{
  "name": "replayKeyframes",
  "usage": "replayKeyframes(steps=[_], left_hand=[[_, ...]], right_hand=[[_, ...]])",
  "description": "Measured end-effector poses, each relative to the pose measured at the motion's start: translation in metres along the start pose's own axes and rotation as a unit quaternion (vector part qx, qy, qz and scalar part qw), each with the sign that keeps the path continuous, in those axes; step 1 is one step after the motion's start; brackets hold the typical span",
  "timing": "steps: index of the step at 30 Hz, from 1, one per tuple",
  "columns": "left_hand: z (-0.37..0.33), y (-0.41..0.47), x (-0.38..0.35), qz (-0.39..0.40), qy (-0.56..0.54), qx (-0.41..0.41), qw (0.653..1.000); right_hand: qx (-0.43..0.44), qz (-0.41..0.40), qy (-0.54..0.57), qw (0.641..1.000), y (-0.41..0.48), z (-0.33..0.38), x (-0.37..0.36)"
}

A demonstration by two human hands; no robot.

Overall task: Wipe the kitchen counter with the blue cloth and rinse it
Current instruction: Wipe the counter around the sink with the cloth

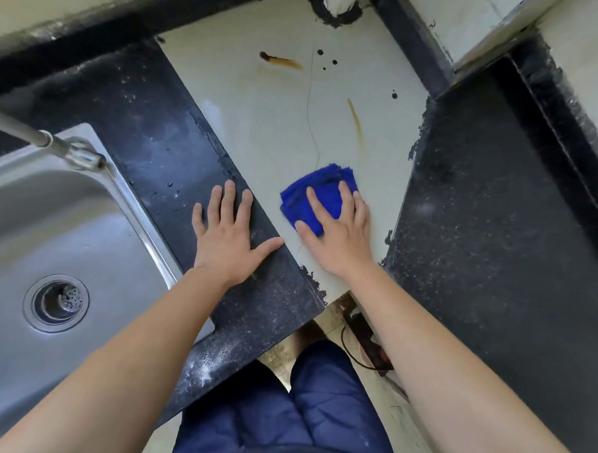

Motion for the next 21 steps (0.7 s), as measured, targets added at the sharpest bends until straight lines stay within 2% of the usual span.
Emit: replayKeyframes(steps=[8,12,14,17,19,21], left_hand=[[0.000,-0.001,0.000,0.003,-0.009,0.014,1.000],[0.000,0.001,0.000,0.017,0.010,0.030,0.999],[-0.001,0.002,0.002,0.026,0.015,0.039,0.999],[-0.005,0.001,0.008,0.014,0.012,0.047,0.999],[-0.007,-0.001,0.015,0.006,0.014,0.052,0.999],[-0.010,0.000,0.021,0.001,0.010,0.060,0.998]], right_hand=[[0.022,0.018,-0.065,0.997,0.152,0.035,0.073],[0.038,-0.009,-0.051,0.998,0.203,0.076,0.085],[0.073,-0.016,-0.061,0.995,0.200,0.098,0.077],[0.198,-0.015,-0.101,0.975,0.155,0.096,0.047],[0.269,-0.016,-0.101,0.958,0.114,0.067,0.030],[0.291,0.006,-0.099,0.952,0.084,0.021,0.025]])
Point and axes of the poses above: each hand's wrist, its own y-axis towards the middle knuckle, its own x-axis out of the back of the hand, z = x × y, the point moved 3 cm from there along y, towards the middle knuckle, and after that the axes turned 2 degrees about z, right-handed, at the moved point
